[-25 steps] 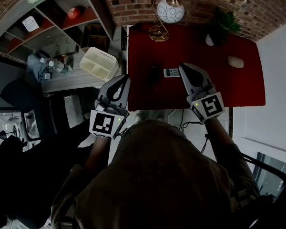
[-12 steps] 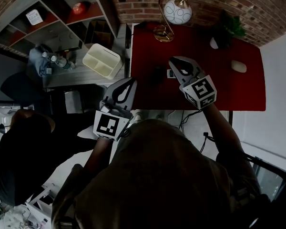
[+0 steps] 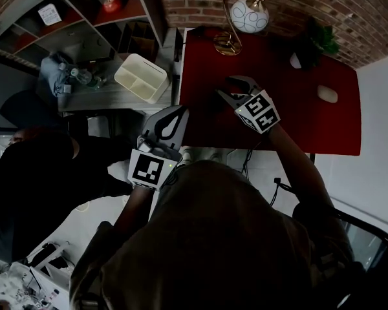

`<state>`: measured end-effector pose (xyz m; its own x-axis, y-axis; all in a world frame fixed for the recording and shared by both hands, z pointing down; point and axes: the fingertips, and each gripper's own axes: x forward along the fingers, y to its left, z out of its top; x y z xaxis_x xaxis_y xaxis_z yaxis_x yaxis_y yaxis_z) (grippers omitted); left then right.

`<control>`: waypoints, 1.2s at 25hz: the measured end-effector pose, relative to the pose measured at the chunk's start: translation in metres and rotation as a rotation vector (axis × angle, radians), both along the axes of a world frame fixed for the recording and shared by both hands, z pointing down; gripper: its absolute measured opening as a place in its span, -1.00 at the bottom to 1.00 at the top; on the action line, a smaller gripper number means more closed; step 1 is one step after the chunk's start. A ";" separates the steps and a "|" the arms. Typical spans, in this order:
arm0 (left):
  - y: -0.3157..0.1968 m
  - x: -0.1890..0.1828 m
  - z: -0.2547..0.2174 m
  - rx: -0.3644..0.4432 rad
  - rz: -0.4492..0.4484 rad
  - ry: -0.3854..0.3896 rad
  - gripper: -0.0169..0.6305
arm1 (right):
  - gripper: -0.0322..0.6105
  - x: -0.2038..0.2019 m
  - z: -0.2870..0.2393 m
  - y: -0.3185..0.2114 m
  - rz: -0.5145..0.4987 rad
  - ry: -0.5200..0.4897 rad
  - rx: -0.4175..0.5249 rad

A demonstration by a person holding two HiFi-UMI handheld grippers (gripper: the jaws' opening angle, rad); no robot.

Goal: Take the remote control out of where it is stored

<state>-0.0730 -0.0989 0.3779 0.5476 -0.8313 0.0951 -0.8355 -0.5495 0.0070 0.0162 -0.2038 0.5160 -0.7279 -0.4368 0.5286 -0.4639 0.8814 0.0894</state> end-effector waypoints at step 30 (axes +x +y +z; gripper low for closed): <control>-0.009 -0.004 0.012 -0.031 -0.031 -0.017 -0.91 | -0.16 -0.009 0.127 0.006 -0.145 0.202 -0.275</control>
<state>-0.0774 -0.1074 0.3901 0.5196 -0.8445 0.1299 -0.8523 -0.5230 0.0092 0.0072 -0.1973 0.6430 -0.6411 -0.1585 0.7509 -0.3295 0.9405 -0.0828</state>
